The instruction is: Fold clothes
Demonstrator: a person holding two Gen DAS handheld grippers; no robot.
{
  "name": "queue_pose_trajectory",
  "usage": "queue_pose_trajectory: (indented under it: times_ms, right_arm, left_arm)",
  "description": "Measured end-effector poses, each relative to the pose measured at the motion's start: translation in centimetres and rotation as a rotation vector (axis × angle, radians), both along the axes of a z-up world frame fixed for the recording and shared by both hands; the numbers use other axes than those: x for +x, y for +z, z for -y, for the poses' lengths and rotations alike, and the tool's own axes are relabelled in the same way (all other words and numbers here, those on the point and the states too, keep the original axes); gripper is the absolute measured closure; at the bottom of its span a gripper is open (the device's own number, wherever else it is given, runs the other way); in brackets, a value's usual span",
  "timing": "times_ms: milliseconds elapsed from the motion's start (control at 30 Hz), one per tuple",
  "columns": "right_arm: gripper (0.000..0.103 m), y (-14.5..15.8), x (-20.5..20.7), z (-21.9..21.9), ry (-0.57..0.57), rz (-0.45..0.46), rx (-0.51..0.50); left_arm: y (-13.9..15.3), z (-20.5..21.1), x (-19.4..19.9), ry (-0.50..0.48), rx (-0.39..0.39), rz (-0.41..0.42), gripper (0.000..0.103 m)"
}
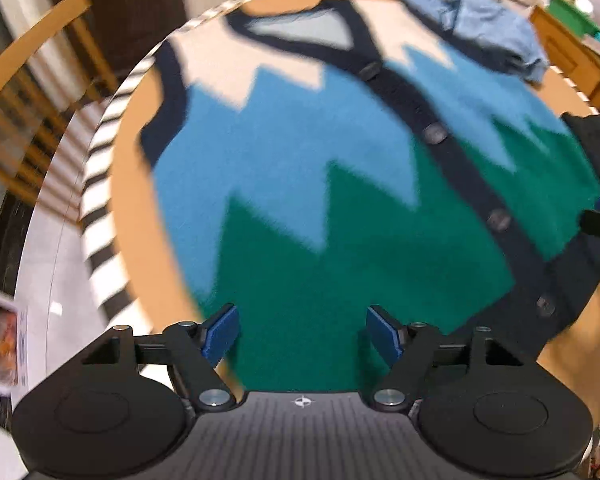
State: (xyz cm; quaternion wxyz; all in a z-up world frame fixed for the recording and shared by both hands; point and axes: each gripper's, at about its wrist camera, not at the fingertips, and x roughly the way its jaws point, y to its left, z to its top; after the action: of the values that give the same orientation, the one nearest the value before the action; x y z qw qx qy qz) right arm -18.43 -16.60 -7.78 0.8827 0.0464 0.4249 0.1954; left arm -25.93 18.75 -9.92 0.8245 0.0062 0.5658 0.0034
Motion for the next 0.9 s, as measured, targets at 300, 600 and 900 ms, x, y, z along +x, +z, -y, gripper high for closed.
queue_pose_trajectory:
  times_ms: [300,600,900]
  right_arm:
    - [0.034,0.5,-1.4,-0.5,0.034,-0.039,0.016]
    - [0.033,1.2,-3.3,-0.8,0.072,-0.069,0.048]
    - [0.031,1.6,-6.6,0.3,-0.024,-0.159,0.138]
  left_arm:
    - [-1.6,-0.3,-1.4,0.026,-0.113,-0.092,0.038]
    - [0.0,3.2,-1.3,-0.053,-0.182,-0.051,0.088]
    - [3.0,6.0,0.6,-0.090,-0.365,-0.065,0.088]
